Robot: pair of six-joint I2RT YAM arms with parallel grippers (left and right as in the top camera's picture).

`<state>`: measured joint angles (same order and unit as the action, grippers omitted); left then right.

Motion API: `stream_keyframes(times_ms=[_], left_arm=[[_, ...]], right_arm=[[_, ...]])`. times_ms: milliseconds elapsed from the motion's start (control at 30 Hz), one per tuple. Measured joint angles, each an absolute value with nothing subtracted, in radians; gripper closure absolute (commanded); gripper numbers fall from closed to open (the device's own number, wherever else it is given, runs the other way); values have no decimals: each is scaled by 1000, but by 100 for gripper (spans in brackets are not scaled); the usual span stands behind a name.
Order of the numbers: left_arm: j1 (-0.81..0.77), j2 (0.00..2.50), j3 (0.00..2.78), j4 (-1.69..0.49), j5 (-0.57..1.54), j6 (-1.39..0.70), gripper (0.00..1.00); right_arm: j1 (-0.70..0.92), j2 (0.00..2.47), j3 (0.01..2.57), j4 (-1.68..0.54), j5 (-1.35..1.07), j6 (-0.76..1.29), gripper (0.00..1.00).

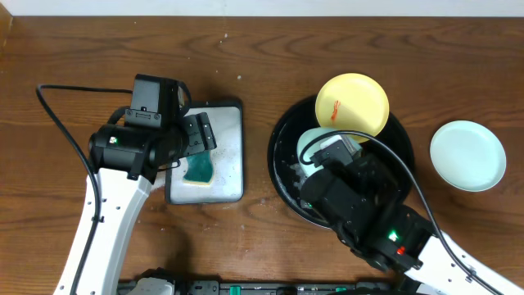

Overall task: Clean dirty plates on tray and stack at the side
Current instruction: 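Lift the pale green plate with the right gripper and move it right, then stack the plate on the first pale green plate at right and release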

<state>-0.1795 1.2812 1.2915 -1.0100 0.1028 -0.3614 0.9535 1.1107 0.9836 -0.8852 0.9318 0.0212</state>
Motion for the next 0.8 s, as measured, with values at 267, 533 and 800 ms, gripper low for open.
stream_keyframes(times_ms=[267,533,800], left_arm=[[-179,1281,1291,-1010,103,-361,17],[-179,1281,1291,-1010,103,-362,17],[-179,1281,1291,-1010,103,-361,17]], right_arm=[[822,1177,985,-867,873,51,99],[732,1177,986,-847,760,130,99],[357,1178,987,-777,385,226,99]])
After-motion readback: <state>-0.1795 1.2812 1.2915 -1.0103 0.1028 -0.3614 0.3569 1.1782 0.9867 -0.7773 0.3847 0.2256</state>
